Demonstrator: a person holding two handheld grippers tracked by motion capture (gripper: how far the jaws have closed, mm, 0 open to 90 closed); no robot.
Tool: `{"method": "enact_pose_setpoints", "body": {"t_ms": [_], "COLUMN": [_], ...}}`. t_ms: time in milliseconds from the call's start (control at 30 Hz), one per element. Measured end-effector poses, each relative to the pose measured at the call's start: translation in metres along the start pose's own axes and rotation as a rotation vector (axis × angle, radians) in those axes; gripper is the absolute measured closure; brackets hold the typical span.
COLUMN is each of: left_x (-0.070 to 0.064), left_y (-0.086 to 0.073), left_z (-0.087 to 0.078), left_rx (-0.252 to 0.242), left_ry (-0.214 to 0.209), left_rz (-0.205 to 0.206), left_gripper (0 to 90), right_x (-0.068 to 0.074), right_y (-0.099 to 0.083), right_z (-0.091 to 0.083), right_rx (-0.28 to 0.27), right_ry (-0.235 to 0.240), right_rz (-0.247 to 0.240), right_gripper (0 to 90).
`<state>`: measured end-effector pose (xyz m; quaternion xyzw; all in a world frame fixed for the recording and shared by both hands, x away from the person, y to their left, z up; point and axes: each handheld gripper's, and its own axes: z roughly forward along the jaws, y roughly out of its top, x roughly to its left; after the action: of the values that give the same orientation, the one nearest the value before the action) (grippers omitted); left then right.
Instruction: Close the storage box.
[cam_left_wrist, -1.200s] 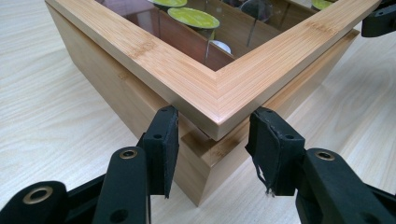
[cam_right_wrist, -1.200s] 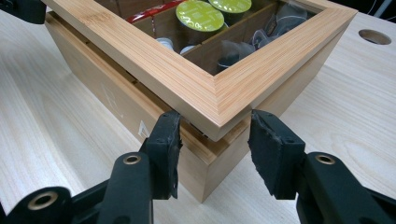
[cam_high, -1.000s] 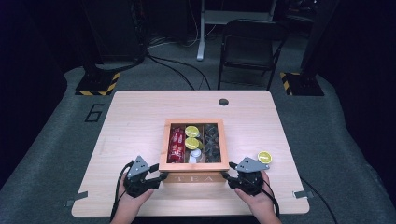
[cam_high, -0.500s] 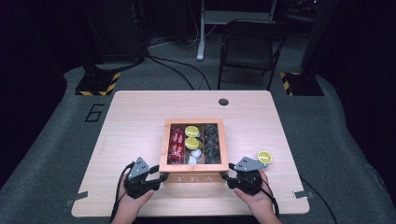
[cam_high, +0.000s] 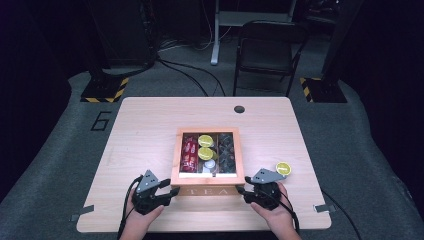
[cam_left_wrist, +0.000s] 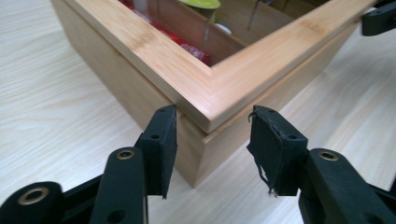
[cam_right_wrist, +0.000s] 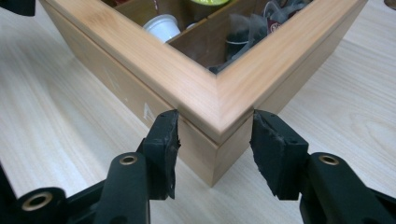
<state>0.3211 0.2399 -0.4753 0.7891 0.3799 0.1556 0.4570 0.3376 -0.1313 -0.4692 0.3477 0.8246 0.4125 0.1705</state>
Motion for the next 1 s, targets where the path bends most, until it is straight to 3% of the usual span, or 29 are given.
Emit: {"method": "enact_pose_setpoints", "body": {"t_ms": [67,200,367,400,533,567,767,1000], "left_x": [0.001,0.002,0.000,0.000,0.001,0.001,0.008,0.021], "left_y": [0.001,0.002,0.003,0.004,0.007,0.008,0.016,0.017], "left_z": [-0.003,-0.004,-0.001,-0.001,-0.002,-0.002,-0.005,-0.012], "left_rx": [-0.018,-0.017,0.001,0.009,-0.011,-0.017,-0.031,-0.053], "left_ry": [0.002,0.004,-0.005,-0.005,-0.001,-0.003,0.009,0.042], "left_rz": [-0.008,-0.019,-0.005,0.013,0.014,-0.001,-0.007,-0.030], "left_gripper": [49.2,45.9,44.3,44.0,42.8,42.2,40.9,40.1], "right_x": [-0.001,-0.002,0.001,0.001,0.000,-0.001,-0.011,-0.024], "right_y": [-0.001,-0.003,-0.002,-0.001,0.003,0.005,0.009,0.004], "right_z": [-0.005,-0.010,-0.008,-0.009,-0.012,-0.013,-0.018,-0.024], "right_rx": [-0.028,-0.038,-0.035,-0.029,-0.062,-0.066,-0.088,-0.103], "right_ry": [0.024,0.026,0.020,0.021,0.019,0.018,-0.003,-0.038], "right_rz": [0.011,0.021,0.007,0.005,0.016,0.015,0.043,0.084], "right_gripper": [51.1,50.1,48.0,47.2,44.6,43.9,41.9,41.8]}}
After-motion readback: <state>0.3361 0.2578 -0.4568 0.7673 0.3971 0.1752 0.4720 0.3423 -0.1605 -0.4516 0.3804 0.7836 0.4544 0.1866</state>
